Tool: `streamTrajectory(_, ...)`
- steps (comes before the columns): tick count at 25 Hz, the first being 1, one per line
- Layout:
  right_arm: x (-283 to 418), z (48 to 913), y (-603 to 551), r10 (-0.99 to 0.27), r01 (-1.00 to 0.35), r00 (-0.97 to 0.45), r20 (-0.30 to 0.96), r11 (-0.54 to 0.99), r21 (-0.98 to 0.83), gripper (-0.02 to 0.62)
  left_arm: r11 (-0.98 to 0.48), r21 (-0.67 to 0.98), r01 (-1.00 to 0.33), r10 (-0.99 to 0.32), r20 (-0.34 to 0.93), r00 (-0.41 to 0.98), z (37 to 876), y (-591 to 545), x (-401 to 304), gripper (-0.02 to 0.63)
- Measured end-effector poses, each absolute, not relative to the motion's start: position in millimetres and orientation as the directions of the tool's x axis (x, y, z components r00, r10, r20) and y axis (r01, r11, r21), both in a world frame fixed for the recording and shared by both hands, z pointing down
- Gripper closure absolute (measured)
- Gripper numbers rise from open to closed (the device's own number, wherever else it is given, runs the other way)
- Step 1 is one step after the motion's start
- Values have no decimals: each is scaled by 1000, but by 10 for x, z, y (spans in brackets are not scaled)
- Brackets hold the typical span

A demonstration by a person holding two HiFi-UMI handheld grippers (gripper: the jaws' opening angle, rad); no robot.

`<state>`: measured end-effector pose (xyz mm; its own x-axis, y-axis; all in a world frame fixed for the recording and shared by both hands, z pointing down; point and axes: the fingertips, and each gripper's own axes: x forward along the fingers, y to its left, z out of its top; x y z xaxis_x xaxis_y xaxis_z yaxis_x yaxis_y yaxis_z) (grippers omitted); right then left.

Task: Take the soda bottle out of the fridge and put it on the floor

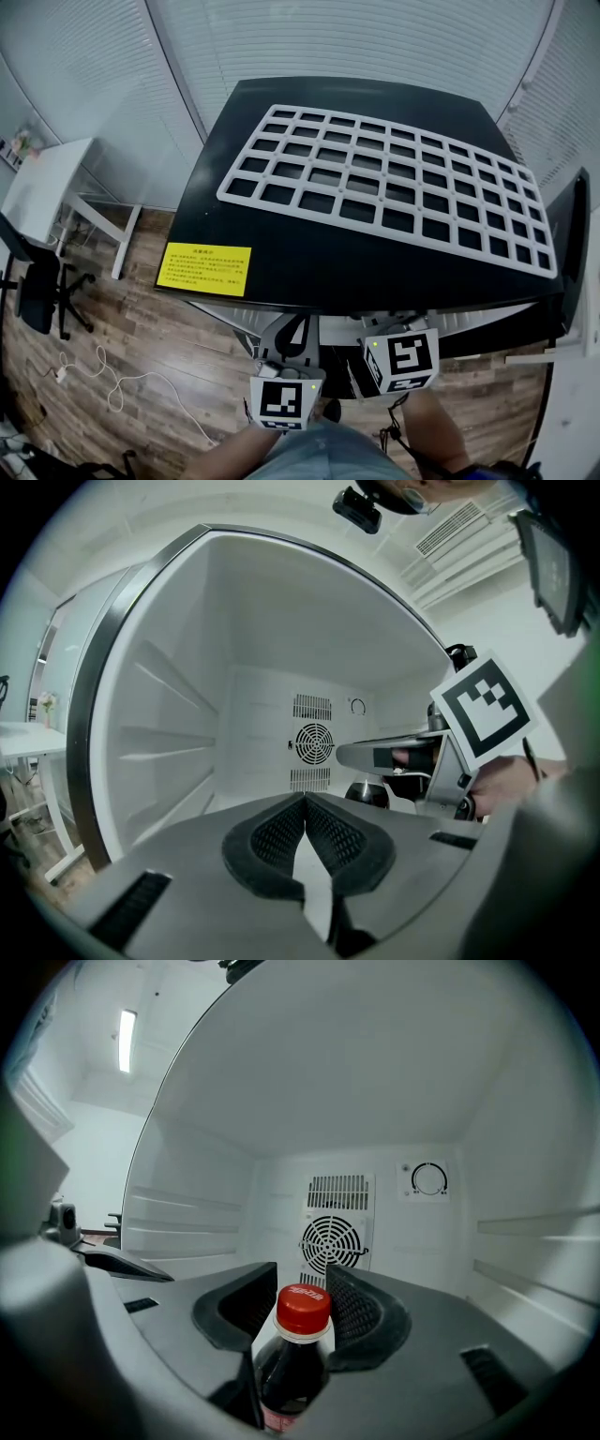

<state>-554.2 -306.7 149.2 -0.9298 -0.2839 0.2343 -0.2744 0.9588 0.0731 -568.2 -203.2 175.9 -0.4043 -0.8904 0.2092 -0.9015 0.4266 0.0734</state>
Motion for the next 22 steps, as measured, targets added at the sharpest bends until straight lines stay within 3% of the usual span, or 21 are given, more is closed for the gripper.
streamTrajectory(22, -5717, 1547, -3076, -304, -282, -905, 299, 952, 116, 467, 433, 77, -898, -887, 216, -409, 1715, -1976, -5811, 589)
